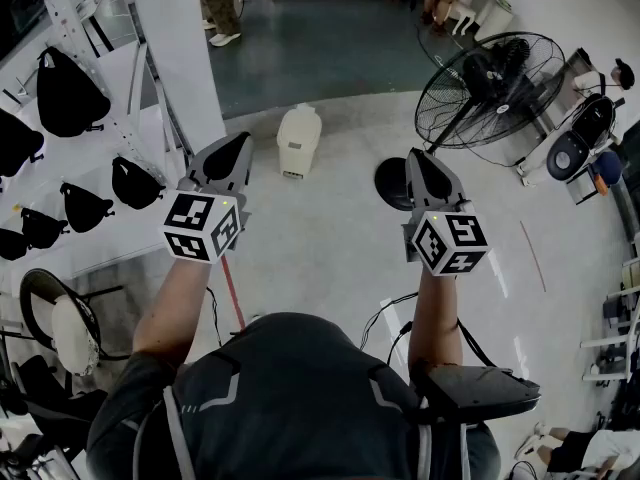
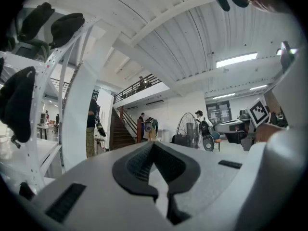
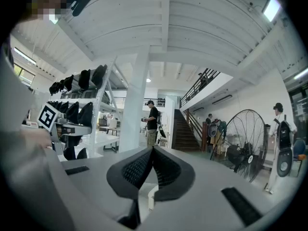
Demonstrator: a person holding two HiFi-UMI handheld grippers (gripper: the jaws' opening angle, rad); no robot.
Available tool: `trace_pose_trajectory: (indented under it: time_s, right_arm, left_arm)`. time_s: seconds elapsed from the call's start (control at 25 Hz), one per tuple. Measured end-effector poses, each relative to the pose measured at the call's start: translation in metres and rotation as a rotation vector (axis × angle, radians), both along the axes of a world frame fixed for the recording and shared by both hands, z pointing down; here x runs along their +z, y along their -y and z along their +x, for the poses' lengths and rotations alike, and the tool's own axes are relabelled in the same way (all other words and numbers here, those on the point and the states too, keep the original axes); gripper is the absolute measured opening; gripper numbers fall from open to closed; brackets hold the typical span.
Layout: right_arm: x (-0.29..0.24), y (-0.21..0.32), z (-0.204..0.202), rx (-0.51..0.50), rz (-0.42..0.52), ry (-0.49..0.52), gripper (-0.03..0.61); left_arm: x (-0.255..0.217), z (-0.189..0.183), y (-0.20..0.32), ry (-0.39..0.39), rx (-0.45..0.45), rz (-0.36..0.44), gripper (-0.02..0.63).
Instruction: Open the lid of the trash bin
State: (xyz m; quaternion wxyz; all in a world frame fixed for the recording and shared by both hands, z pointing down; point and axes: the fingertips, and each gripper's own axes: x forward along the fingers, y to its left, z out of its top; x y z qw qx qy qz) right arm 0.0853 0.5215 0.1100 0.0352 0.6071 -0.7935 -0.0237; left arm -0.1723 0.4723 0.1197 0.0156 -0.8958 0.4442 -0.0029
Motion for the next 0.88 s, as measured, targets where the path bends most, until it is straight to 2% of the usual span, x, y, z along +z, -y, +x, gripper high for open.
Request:
trace_pose_trajectory:
  time_s: [0.44,0.88]
  right_arm:
    - [-0.001,-0.007,0.008,0.008,-0.003,0.0,0.026]
    - [-0.01,-0.014,0.01,0.014,0.016,0.046,0.028]
  left_arm:
    - [-0.004,0.006,-0.008,0.002,0.008,-0.004,0.009]
    - [-0.008,0.005,-0.014,-0.01,0.011,0.006,0.009]
